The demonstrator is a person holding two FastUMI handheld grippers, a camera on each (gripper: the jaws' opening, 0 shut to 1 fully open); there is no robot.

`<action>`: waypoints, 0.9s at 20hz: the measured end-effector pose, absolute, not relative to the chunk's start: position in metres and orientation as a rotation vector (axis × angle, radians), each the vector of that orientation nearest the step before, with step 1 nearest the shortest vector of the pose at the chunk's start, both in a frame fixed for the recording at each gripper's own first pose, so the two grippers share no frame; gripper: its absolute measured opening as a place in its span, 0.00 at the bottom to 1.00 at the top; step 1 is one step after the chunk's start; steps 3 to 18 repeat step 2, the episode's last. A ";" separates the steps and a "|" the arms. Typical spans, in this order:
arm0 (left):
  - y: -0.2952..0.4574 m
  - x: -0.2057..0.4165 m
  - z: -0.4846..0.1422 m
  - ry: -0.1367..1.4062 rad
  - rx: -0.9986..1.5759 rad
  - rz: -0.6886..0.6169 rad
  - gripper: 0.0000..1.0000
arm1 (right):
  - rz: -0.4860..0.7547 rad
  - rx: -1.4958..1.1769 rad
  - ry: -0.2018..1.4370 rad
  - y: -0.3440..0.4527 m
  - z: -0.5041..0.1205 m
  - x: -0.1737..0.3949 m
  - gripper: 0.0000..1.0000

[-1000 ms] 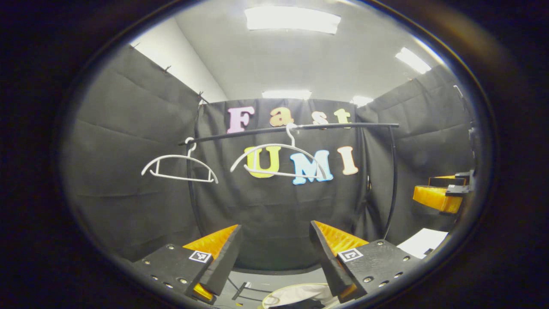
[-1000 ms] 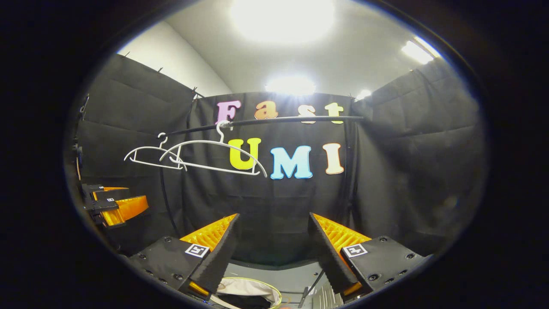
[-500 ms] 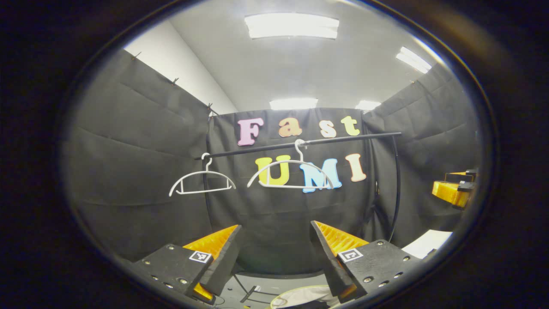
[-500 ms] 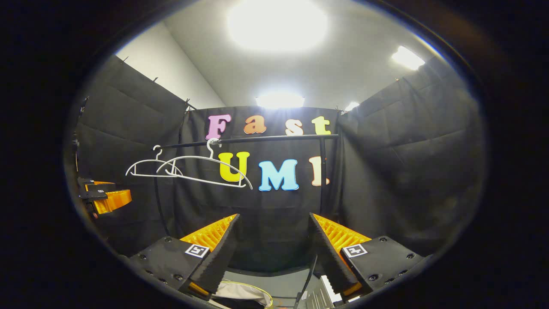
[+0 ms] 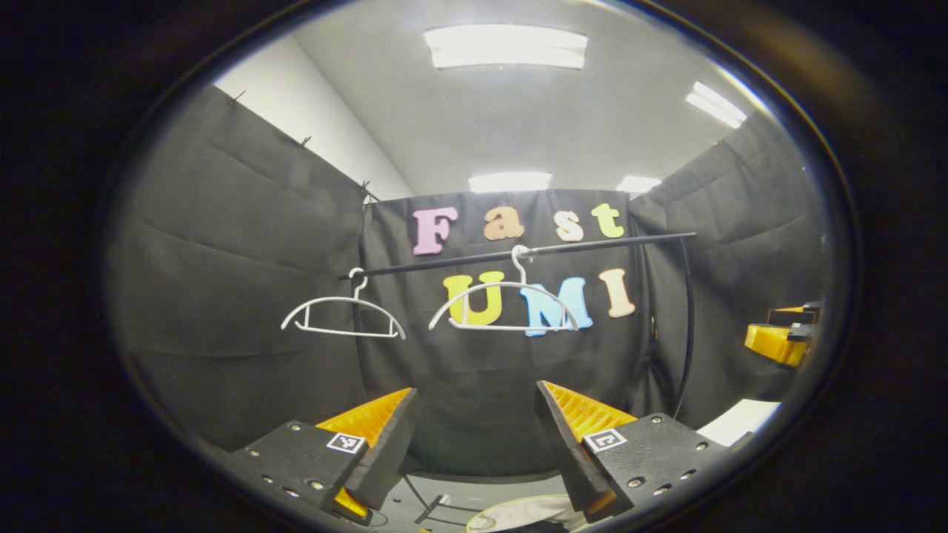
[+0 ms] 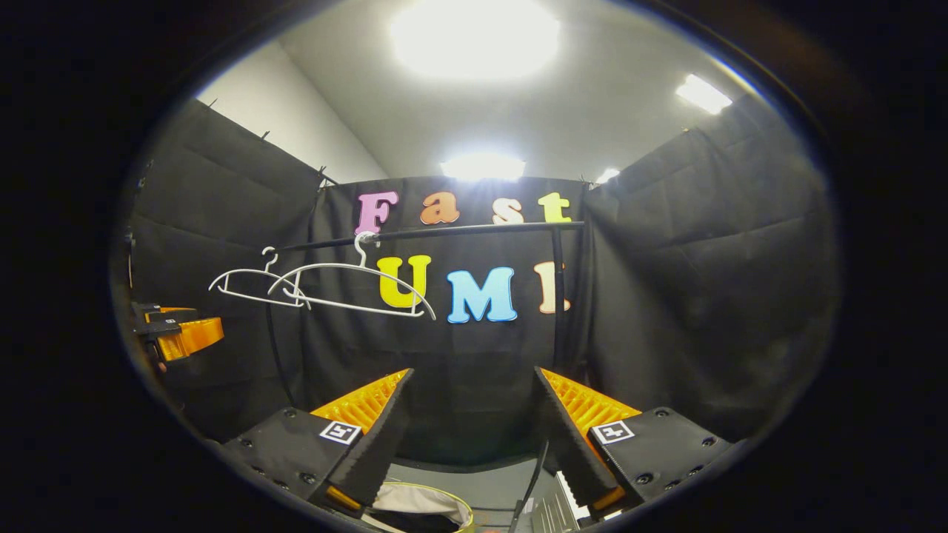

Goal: Grasp the clothes on the hanger with both hands and then place them into the laundry hamper below.

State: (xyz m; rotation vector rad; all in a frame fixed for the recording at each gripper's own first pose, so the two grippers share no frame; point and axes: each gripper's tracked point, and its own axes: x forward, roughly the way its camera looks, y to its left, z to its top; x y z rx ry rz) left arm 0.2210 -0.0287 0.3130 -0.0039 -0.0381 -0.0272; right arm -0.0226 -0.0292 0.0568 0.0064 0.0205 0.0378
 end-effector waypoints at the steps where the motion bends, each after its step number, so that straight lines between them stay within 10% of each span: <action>1: -0.029 0.223 0.314 -0.039 -0.005 -0.026 0.92 | 0.035 0.006 0.016 -0.029 0.058 -0.022 0.95; 18: -0.028 0.222 0.313 -0.040 -0.007 -0.024 0.92 | 0.031 0.005 0.008 -0.030 0.060 -0.022 0.97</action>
